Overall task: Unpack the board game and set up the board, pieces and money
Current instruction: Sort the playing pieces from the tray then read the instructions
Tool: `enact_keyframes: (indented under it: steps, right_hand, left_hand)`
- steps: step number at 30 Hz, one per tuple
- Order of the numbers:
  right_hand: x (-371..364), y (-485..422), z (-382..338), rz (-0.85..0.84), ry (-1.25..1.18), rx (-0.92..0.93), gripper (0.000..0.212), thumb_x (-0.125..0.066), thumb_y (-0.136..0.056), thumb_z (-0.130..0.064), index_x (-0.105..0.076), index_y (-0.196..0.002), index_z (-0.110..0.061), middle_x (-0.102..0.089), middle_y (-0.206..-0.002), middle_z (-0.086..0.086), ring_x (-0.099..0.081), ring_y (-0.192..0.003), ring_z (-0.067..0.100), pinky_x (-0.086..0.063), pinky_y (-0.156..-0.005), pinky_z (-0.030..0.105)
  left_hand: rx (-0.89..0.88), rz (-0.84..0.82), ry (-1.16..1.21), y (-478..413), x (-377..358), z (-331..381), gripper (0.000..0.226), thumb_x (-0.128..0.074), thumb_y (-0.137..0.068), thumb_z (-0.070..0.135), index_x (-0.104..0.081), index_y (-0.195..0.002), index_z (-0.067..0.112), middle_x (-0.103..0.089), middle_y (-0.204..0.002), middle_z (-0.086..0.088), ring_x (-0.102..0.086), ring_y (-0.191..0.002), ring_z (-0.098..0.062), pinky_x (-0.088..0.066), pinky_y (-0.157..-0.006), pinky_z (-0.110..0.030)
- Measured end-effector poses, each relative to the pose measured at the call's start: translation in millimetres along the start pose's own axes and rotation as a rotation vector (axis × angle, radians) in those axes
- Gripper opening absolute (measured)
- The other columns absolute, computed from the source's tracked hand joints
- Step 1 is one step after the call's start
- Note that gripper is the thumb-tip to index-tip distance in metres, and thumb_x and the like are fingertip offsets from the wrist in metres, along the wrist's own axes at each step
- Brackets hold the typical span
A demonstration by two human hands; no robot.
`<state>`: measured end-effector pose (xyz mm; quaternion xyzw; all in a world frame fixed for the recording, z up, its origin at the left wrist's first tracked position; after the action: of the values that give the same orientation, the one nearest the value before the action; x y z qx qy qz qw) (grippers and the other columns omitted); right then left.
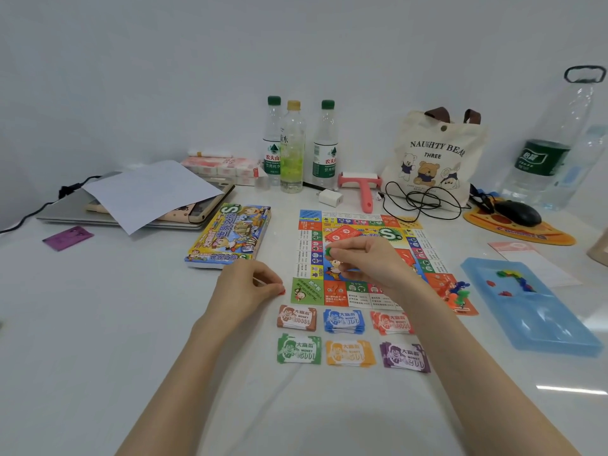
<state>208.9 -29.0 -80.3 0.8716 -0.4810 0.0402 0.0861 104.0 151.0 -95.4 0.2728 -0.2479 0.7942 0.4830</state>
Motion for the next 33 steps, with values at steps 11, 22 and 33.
enact_keyframes:
  steps: [11,22,33]
  right_hand:
    - [0.3,1.5,-1.1,0.002,0.001,0.007,0.009,-0.067,-0.088,-0.008,-0.073,-0.092,-0.014,-0.075,-0.081,-0.002,-0.061,-0.066,0.011,-0.056,-0.064,0.021]
    - [-1.1,1.3,-0.1,0.004,-0.002,0.014,0.009,-0.067,-0.088,-0.008,-0.073,-0.091,-0.014,-0.075,-0.085,0.001,-0.061,-0.065,0.010,-0.057,-0.066,0.022]
    - [3.3,2.6,0.5,0.011,-0.009,0.006,0.009,-0.067,-0.089,-0.009,-0.072,-0.095,-0.013,-0.076,-0.089,0.002,-0.061,-0.067,0.011,-0.057,-0.066,0.021]
  left_hand:
    - [-0.002,-0.127,-0.123,-4.2,-8.8,-3.3,0.037,-0.077,-0.079,0.032,-0.071,-0.114,0.022,-0.063,-0.089,0.009,-0.057,-0.079,-0.001,-0.036,-0.059,-0.008]
    - [0.000,-0.078,-0.161,-3.2,-6.7,4.5,0.018,-0.079,-0.077,0.025,-0.078,-0.094,0.021,-0.060,-0.067,0.009,-0.051,-0.062,0.000,-0.035,-0.051,-0.006]
    - [0.009,-0.122,-0.159,-4.1,-11.4,7.6,0.007,-0.079,-0.077,0.020,-0.075,-0.082,0.023,-0.068,-0.079,0.013,-0.057,-0.068,0.001,-0.038,-0.057,-0.009]
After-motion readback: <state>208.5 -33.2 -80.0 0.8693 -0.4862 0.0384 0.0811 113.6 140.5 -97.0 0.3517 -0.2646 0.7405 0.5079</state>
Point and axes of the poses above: each hand's wrist, its own y-axis away from the middle knuckle, its own x-axis out of the back of the hand, z = x × y, the point moved 10 cm from there along -y, towards the middle knuckle
